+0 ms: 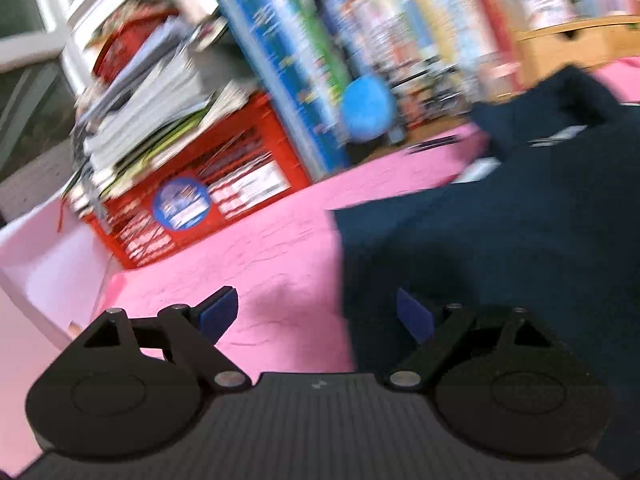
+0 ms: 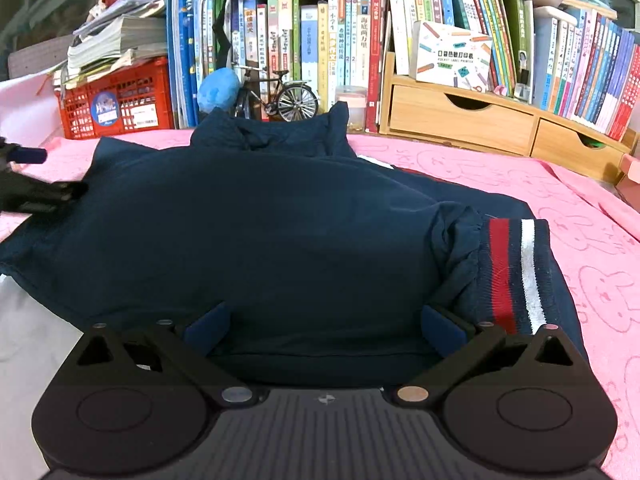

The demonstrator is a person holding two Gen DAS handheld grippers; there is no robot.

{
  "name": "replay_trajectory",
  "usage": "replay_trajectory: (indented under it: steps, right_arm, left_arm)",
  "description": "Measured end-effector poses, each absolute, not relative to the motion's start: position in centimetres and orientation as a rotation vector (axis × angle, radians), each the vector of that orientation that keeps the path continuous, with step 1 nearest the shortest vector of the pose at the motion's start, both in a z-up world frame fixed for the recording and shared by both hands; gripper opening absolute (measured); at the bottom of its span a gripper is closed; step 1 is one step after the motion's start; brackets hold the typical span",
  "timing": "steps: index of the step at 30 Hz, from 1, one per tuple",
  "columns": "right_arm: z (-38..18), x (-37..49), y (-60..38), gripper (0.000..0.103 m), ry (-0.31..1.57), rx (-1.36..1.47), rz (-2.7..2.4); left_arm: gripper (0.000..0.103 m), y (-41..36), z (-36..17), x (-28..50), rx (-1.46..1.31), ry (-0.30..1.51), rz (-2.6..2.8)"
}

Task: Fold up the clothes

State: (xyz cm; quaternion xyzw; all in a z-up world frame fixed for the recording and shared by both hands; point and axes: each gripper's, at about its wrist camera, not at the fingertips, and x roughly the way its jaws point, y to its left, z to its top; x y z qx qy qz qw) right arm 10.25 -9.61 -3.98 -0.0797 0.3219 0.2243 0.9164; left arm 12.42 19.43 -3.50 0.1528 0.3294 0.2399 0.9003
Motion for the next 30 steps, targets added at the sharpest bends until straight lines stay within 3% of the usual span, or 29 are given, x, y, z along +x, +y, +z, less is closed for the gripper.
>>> replay_trajectory:
  steps: [7, 14, 24, 27, 30]
  right_arm:
    - [-4.0, 10.3, -9.7, 0.103, 0.666, -0.159, 0.463]
    - [-4.0, 10.4, -9.8, 0.103, 0.670, -0.152, 0.465]
    - [-4.2, 10.3, -9.8, 0.103, 0.668, -0.154, 0.463]
    - [-4.3, 10.3, -9.9, 0.103, 0.666, -0.155, 0.463]
    - [-4.3, 10.2, -9.9, 0.103, 0.661, -0.159, 0.459]
  left_arm:
    - [0.089, 24.5, -4.6, 16.1, 0.295, 0.723, 0.729]
    - [0.086, 23.4, -0.4, 8.0, 0.213, 0.582, 0.499]
    - [0.090, 18.8, -3.1, 0.1, 0.310, 0.651, 0.313]
    - [0.096, 18.7, -3.1, -1.2, 0.318, 0.654, 0.328]
    - [0.094, 19.5, -2.6, -1.8, 0.314, 0.647, 0.385]
